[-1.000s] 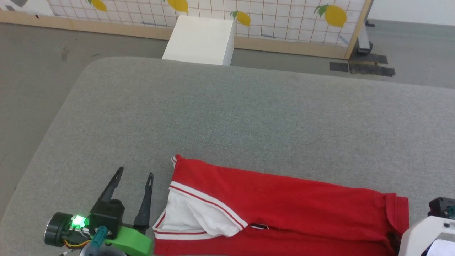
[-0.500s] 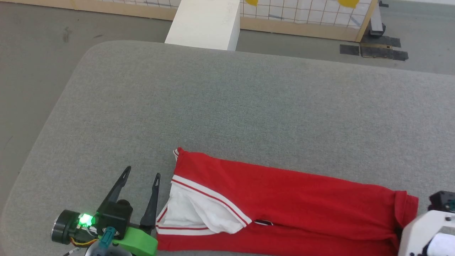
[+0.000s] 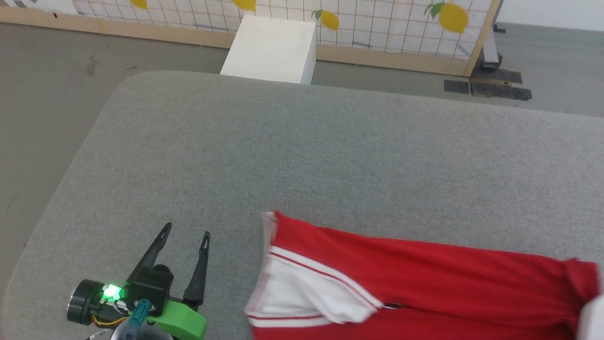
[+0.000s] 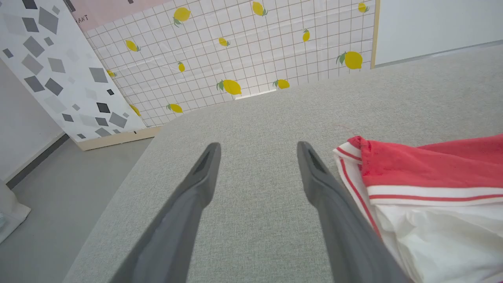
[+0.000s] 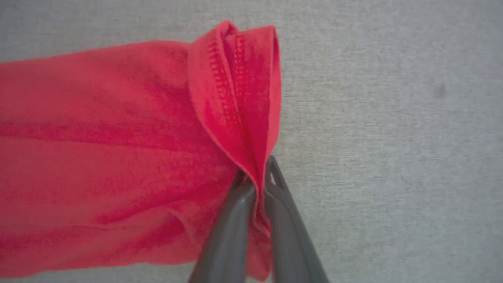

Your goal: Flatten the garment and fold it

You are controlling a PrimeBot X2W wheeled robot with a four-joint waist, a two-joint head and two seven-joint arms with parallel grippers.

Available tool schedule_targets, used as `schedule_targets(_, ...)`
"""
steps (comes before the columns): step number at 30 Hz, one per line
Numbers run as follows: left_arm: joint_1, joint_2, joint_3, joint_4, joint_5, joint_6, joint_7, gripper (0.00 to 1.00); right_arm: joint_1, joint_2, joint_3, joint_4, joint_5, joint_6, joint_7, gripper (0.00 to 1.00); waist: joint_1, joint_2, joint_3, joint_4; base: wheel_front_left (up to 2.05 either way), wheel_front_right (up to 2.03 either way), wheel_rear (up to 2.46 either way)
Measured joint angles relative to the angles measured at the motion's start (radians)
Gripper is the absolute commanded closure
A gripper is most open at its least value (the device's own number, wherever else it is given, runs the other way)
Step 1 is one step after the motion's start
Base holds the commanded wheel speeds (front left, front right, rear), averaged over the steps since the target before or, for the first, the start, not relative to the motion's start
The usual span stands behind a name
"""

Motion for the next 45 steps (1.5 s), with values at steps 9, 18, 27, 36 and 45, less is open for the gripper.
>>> schedule_targets(9, 0.008, -0.001, 0.001, 0.004, -0.004, -0.007, 0.000, 0.00, 0.026, -0.053, -0.007, 0.020, 0.061, 0.000, -0.001, 1.00, 0.0000, 0.0000, -0.029, -0.012, 0.00, 0.00, 0.00)
schedule_targets(18, 0.026, 0.000, -0.003, 0.005, -0.011, -0.008, 0.000, 0.00, 0.086, -0.091, 0.164, -0.188, 0.232, 0.000, 0.183, 1.00, 0.0000, 0.0000, -0.073, -0.022, 0.00, 0.00, 0.00)
schedule_targets(27, 0.025, -0.003, -0.015, 0.008, -0.011, -0.009, 0.001, 0.00, 0.094, 0.013, 0.258, -0.366, 0.346, 0.000, 0.383, 1.00, 0.0000, 0.0000, -0.087, 0.016, 0.00, 0.00, 0.00)
schedule_targets(36, 0.015, -0.013, -0.016, 0.019, -0.007, -0.009, 0.001, 0.00, 0.039, 0.101, 0.308, -0.412, 0.436, 0.000, 0.487, 1.00, 0.0000, 0.0000, -0.075, 0.090, 0.00, 0.00, 0.00)
schedule_targets(45, -0.007, -0.035, -0.019, 0.029, 0.007, -0.010, 0.000, 0.00, -0.089, 0.102, 0.433, -0.258, 0.545, -0.001, 0.441, 1.00, 0.0000, 0.0000, -0.038, 0.158, 0.00, 0.00, 0.00)
